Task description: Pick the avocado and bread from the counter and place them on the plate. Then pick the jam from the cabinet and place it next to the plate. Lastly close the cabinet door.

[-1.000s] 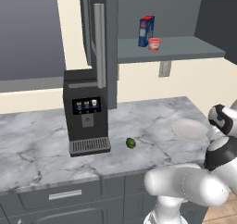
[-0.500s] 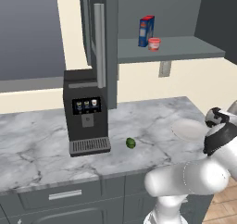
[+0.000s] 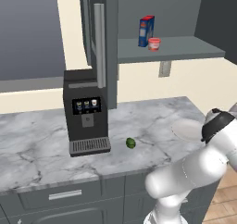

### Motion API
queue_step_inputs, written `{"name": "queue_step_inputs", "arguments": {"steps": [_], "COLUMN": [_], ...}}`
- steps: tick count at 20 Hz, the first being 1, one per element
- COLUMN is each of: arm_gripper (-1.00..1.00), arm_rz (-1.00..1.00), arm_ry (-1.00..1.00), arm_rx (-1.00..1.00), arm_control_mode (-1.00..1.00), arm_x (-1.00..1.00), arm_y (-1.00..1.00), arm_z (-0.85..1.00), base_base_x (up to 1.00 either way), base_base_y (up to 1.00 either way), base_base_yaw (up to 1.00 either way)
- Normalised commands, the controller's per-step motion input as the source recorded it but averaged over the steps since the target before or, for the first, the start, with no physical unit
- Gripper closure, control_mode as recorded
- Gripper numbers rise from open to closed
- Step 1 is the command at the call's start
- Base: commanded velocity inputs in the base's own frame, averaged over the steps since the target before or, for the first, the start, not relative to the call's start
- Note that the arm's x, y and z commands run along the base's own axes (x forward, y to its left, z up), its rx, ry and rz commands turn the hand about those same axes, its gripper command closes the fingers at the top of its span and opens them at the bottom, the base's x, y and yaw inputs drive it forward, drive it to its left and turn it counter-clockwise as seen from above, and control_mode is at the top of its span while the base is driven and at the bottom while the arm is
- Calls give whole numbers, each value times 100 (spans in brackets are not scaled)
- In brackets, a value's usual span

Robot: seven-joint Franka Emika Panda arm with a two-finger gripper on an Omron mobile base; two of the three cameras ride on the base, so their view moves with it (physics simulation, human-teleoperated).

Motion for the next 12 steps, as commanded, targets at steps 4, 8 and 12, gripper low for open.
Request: {"name": "queue_step_inputs", "arguments": {"steps": [4,8,12], "arm_gripper": [-100,-100,-100], "arm_rz": [0,0,0], "arm_ry": [1,2,9], "arm_rx": [-4,-4,0], "arm_control_mode": [-100,-100,-100], "arm_x": [7,9,11], "arm_y": [0,0,0], "arm_z": [-19,-28,-47], "base_base_x": [0,0,0], "base_base_y": [0,0,0], "base_base_yaw": [0,0,0]}}
